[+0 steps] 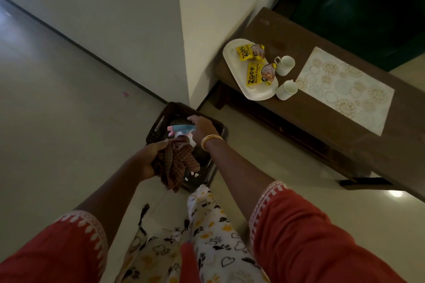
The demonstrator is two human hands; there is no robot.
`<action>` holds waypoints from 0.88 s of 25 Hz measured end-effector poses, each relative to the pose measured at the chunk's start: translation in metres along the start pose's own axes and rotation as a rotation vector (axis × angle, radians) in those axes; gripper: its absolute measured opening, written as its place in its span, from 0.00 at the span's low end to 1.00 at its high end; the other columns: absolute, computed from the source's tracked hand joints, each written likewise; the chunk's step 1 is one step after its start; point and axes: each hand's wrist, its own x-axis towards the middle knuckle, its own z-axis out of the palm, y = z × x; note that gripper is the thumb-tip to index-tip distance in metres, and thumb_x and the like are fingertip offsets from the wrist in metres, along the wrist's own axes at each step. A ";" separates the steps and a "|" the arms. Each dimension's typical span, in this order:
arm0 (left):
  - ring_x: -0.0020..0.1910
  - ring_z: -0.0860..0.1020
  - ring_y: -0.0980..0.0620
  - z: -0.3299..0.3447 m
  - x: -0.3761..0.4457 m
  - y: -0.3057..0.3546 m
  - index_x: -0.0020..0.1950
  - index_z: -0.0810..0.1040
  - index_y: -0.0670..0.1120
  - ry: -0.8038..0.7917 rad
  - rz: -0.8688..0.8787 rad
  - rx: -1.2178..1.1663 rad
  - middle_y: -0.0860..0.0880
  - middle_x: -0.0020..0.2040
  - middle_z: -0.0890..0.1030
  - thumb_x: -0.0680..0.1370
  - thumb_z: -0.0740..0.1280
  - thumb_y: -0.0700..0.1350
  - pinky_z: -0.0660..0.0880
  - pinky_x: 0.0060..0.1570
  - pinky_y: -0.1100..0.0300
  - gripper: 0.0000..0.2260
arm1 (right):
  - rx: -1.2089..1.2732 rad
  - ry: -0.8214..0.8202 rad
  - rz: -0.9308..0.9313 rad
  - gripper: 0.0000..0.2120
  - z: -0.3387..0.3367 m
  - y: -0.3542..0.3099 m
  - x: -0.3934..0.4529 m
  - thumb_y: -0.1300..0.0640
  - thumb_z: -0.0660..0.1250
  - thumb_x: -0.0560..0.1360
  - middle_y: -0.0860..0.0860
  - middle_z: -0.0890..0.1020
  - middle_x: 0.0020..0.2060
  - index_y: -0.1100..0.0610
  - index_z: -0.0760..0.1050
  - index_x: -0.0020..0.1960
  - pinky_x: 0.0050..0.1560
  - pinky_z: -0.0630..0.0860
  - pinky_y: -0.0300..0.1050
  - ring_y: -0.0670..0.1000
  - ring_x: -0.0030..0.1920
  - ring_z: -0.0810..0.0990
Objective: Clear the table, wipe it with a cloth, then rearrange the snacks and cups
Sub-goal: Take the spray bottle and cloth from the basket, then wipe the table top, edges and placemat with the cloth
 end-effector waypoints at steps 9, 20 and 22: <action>0.59 0.76 0.39 0.106 -0.030 -0.001 0.65 0.75 0.49 -0.088 0.130 -0.059 0.41 0.61 0.79 0.78 0.65 0.46 0.74 0.54 0.42 0.15 | 0.835 0.005 0.457 0.22 -0.063 0.050 -0.103 0.40 0.60 0.77 0.55 0.81 0.51 0.57 0.76 0.58 0.62 0.73 0.54 0.58 0.56 0.78; 0.60 0.78 0.45 0.379 -0.032 -0.006 0.68 0.72 0.48 -0.402 0.445 0.572 0.45 0.60 0.80 0.77 0.62 0.31 0.75 0.57 0.50 0.21 | 0.894 0.480 0.310 0.11 -0.261 0.202 -0.188 0.57 0.72 0.73 0.56 0.79 0.34 0.66 0.81 0.45 0.31 0.72 0.40 0.50 0.31 0.75; 0.60 0.78 0.44 0.422 -0.030 -0.012 0.67 0.74 0.44 -0.410 0.480 0.673 0.44 0.59 0.81 0.75 0.65 0.31 0.75 0.58 0.51 0.21 | 0.712 0.599 0.211 0.10 -0.290 0.233 -0.202 0.57 0.72 0.73 0.55 0.80 0.33 0.65 0.81 0.40 0.37 0.74 0.43 0.50 0.33 0.76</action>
